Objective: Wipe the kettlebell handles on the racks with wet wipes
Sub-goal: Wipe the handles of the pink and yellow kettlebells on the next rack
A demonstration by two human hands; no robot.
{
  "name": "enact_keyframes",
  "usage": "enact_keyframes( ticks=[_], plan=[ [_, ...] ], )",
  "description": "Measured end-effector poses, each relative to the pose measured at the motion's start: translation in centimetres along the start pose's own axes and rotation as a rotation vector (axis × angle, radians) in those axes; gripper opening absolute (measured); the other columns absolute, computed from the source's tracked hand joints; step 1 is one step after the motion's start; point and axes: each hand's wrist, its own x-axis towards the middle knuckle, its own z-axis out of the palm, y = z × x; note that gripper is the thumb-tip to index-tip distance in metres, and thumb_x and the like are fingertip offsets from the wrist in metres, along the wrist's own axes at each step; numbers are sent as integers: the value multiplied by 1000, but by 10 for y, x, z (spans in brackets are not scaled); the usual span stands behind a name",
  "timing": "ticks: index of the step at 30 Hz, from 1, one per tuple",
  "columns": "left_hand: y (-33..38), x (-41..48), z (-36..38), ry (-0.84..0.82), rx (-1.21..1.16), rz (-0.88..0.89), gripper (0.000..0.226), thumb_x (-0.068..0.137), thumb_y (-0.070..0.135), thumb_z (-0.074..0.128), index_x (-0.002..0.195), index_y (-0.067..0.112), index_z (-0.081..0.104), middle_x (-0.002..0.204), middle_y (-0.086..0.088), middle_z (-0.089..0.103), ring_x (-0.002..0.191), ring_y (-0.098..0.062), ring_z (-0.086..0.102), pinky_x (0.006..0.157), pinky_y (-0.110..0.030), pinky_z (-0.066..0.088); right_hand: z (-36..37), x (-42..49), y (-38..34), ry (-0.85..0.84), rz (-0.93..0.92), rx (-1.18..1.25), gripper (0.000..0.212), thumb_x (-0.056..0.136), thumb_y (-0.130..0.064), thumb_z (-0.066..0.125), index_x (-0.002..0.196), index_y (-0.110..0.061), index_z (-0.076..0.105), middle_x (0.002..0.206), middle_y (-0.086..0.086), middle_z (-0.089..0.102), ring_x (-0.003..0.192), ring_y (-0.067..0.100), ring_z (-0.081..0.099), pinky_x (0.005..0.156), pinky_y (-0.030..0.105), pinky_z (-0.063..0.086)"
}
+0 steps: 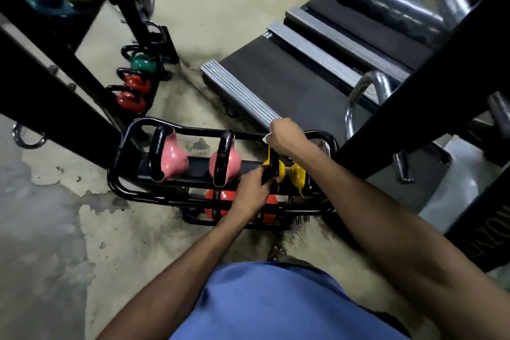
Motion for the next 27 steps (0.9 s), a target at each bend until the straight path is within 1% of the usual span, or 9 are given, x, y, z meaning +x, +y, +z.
enact_keyframes(
  ticks=[4, 9, 11, 14, 17, 19, 22, 25, 27],
  plan=[
    [0, -1, 7, 33, -49, -69, 29, 86, 41, 73, 111, 28, 76, 98, -1, 80, 98, -18, 75, 84, -39, 58, -2, 8, -20, -83, -186, -298, 24, 90, -9, 58, 112, -7, 67, 114, 14, 68, 105, 37, 67, 74, 38, 50],
    [-1, 1, 12, 85, -39, -77, 21, 89, 36, 75, 105, 22, 76, 91, -1, 79, 89, -17, 75, 75, -35, 55, -7, 6, -19, -39, -250, -328, 15, 85, -2, 59, 96, -9, 65, 100, 12, 67, 93, 37, 68, 64, 36, 45],
    [-1, 3, 12, 101, -9, -80, 19, 92, 33, 75, 107, 21, 76, 96, -2, 79, 92, -18, 73, 77, -35, 55, -1, 8, -6, 48, -112, -143, 8, 82, -7, 61, 79, -10, 55, 88, 13, 62, 85, 37, 65, 63, 34, 43],
    [-6, 7, 13, 90, 27, -52, 18, 93, 30, 73, 108, 21, 76, 101, -4, 79, 97, -22, 73, 78, -34, 55, 15, 2, 15, 168, 154, 259, 33, 80, -14, 61, 58, -14, 36, 63, 7, 46, 60, 28, 45, 49, 30, 28],
    [-10, 9, 13, 76, 48, -19, 10, 93, 24, 71, 102, 25, 76, 96, -1, 79, 93, -24, 73, 73, -31, 51, 31, -14, 18, 236, 394, 690, 35, 75, -10, 60, 49, -14, 37, 47, 2, 35, 48, 22, 34, 49, 29, 26],
    [-12, 12, 11, 76, 54, -9, 10, 93, 22, 70, 101, 24, 76, 94, -2, 79, 91, -24, 73, 72, -33, 51, 40, -24, 11, 222, 590, 1063, 28, 73, -3, 58, 50, -13, 46, 48, 4, 42, 50, 22, 46, 52, 29, 34],
    [-16, 15, 10, 68, 75, 35, 15, 94, 27, 71, 106, 19, 75, 90, -9, 78, 87, -32, 71, 65, -32, 45, 50, -24, -2, 169, 758, 1529, 18, 78, 4, 49, 71, -4, 63, 68, 17, 68, 61, 35, 69, 55, 38, 52],
    [-21, 16, 10, 58, 79, 63, 19, 94, 33, 72, 106, 19, 74, 89, -10, 77, 84, -36, 69, 61, -32, 42, 51, -19, -5, 165, 808, 1632, 26, 90, 6, 42, 78, 0, 64, 65, 17, 70, 55, 31, 66, 51, 36, 54],
    [-21, 18, 8, 52, 80, 81, 22, 93, 34, 72, 109, 19, 74, 93, -8, 78, 87, -31, 72, 66, -35, 47, 54, -19, -5, 247, 748, 1404, 25, 89, 2, 48, 69, -6, 62, 62, 10, 65, 58, 28, 61, 58, 36, 48]
  ],
)
